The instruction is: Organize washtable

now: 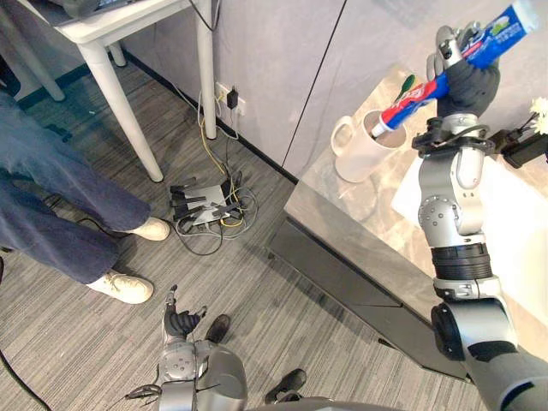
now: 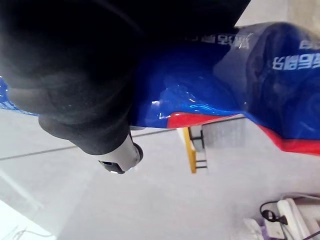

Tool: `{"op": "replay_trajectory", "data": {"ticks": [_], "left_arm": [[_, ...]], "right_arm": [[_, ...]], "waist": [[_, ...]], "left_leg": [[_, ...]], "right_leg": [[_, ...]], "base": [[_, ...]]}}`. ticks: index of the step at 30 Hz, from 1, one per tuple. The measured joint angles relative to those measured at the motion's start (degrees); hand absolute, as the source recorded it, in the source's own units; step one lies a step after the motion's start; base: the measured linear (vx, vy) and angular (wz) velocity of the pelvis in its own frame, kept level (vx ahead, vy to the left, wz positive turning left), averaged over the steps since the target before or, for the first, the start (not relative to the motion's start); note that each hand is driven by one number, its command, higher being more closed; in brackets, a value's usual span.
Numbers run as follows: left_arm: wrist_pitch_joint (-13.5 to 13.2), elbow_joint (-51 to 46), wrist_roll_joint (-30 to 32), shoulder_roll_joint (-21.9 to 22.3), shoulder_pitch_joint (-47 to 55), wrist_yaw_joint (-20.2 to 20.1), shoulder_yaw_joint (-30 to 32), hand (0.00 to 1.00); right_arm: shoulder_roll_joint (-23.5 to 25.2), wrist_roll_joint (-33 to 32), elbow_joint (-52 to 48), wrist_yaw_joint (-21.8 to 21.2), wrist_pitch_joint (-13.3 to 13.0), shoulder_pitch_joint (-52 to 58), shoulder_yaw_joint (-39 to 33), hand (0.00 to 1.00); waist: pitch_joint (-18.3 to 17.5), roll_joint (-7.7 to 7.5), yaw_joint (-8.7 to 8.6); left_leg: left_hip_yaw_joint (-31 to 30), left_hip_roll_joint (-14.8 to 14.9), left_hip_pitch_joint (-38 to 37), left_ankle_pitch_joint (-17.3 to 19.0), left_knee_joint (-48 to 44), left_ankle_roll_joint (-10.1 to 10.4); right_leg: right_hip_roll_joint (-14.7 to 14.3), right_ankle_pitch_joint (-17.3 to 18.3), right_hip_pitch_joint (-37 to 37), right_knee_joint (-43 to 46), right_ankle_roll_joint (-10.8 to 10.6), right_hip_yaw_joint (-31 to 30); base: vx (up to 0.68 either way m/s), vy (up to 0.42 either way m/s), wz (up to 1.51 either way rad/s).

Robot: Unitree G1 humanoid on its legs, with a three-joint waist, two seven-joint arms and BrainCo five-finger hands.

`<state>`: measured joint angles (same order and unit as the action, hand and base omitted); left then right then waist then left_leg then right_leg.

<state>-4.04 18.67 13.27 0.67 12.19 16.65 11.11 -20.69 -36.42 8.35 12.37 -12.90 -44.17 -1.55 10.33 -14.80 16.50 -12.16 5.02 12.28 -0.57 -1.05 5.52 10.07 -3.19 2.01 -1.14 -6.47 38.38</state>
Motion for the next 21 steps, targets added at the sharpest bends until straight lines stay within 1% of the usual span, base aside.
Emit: {"op": "replay_trajectory", "data": {"ticks": [3, 4, 8, 11, 21], "left_arm": [[-0.3, 0.0, -0.6, -0.3, -0.1, -0.1, -0.4, 0.00], [-0.3, 0.0, -1.3, -0.3, -0.2, -0.1, -0.5, 0.00], [-0.4, -0.1, -1.5, -0.4, -0.5, -0.1, -1.0, 0.00], [-0.4, -0.1, -1.6, -0.8, -0.5, -0.1, -2.1, 0.00], [-0.8, -0.1, -1.6, -1.2, -1.1, -0.1, -2.6, 0.00]], "right_arm": [[-0.9, 0.5, 0.0, 0.0, 0.0, -0.1, 0.8, 1.00], [-1.4, 0.9, 0.0, 0.0, 0.0, -0.1, 1.3, 0.00], [-2.1, 1.3, 0.0, -0.1, 0.0, -0.4, 2.1, 0.00], [-2.2, 1.8, 0.0, -0.2, 0.0, -1.2, 2.2, 0.00], [-2.8, 2.8, -0.1, 0.0, 0.1, -1.7, 2.2, 0.00]], "waist": [[0.8, -0.42, -0.10], [1.1, -0.52, -0.10], [1.7, -0.60, -0.03], [1.7, -0.60, -0.04], [1.7, -0.57, -0.08]], "left_leg": [[0.0, 0.0, 0.1, 0.0, 0.0, 0.0], [0.0, 0.0, 0.1, 0.0, 0.0, 0.0], [0.1, 0.0, 0.4, 0.0, 0.0, 0.0], [0.6, 0.1, 0.4, 0.0, 0.0, 0.0], [1.2, 0.1, 1.0, 0.1, -0.6, 0.1]], "right_leg": [[0.0, 0.0, 0.1, 0.0, 0.0, -0.1], [0.0, 0.0, 0.2, 0.0, 0.0, -0.1], [0.0, 0.0, 0.3, 0.0, 0.0, -0.1], [0.1, 0.0, 0.7, 0.0, 0.0, -0.6], [0.0, 0.0, 1.4, 0.0, 0.0, -1.1]], "base": [[0.00, 0.000, 0.00], [0.00, 0.000, 0.00], [0.00, 0.000, 0.00], [0.00, 0.003, -0.07], [-0.01, 0.000, -0.04]]}}
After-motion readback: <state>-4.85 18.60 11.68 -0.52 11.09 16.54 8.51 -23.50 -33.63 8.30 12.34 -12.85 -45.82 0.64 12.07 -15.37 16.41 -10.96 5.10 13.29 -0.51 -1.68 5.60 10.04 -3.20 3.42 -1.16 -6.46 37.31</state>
